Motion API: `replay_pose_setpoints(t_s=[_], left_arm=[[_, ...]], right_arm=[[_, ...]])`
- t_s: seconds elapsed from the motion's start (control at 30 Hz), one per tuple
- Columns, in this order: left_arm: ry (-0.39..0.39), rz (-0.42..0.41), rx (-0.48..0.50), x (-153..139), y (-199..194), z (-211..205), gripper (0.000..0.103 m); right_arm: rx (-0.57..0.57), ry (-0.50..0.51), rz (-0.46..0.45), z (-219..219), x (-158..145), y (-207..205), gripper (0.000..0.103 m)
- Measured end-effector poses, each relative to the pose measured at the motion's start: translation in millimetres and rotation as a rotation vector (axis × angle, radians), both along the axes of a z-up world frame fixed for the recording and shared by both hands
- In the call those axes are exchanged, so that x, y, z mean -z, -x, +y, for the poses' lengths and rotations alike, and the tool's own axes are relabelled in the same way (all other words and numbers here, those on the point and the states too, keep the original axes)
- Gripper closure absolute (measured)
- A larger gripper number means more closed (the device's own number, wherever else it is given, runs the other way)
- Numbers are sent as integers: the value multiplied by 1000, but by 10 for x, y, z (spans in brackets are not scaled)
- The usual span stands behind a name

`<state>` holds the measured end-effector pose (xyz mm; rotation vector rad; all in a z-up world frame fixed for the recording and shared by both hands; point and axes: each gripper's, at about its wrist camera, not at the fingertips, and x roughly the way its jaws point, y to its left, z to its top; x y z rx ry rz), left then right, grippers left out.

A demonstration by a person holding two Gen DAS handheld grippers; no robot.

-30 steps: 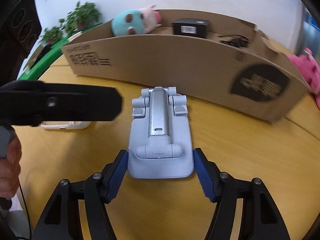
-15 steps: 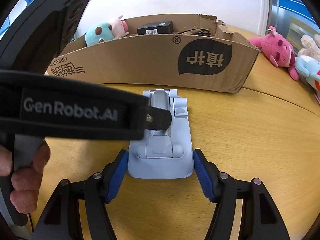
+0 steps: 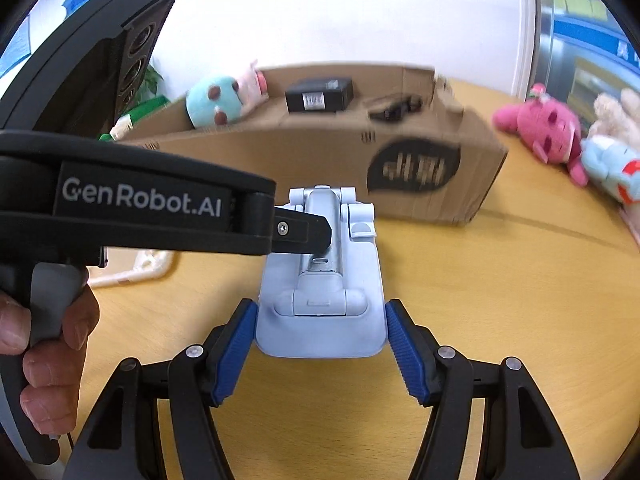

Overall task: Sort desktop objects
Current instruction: 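Lift the phone stand and carry it over the cardboard box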

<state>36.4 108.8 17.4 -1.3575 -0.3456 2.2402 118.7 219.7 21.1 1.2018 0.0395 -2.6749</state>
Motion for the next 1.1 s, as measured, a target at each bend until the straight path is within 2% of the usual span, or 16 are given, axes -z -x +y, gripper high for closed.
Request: replay_pose_setpoints(t_s=[0.27, 0.43, 0.57, 0.7, 0.83, 1.0, 1.1], left_arm=[[5, 186, -5, -660, -26, -68, 61], [4, 271, 9, -1038, 191, -49, 61], [15, 304, 18, -1210, 452, -31, 61], [35, 294, 48, -1259, 814, -2, 61], [60, 266, 74, -1180, 1172, 79, 61], [60, 135, 106, -824, 1660, 195, 61], [73, 66, 129, -543, 1855, 299, 63]], right_arm=[[-13, -14, 161, -102, -559, 10, 40], [-8, -36, 242, -132, -883, 191, 40], [5, -23, 271, -120, -1090, 497, 40], [18, -14, 268, -92, -1147, 889, 40], [34, 39, 224, 19, -1085, 1250, 40], [52, 45, 125, 122, -859, 1756, 40], [72, 66, 35, 248, -617, 2047, 40]])
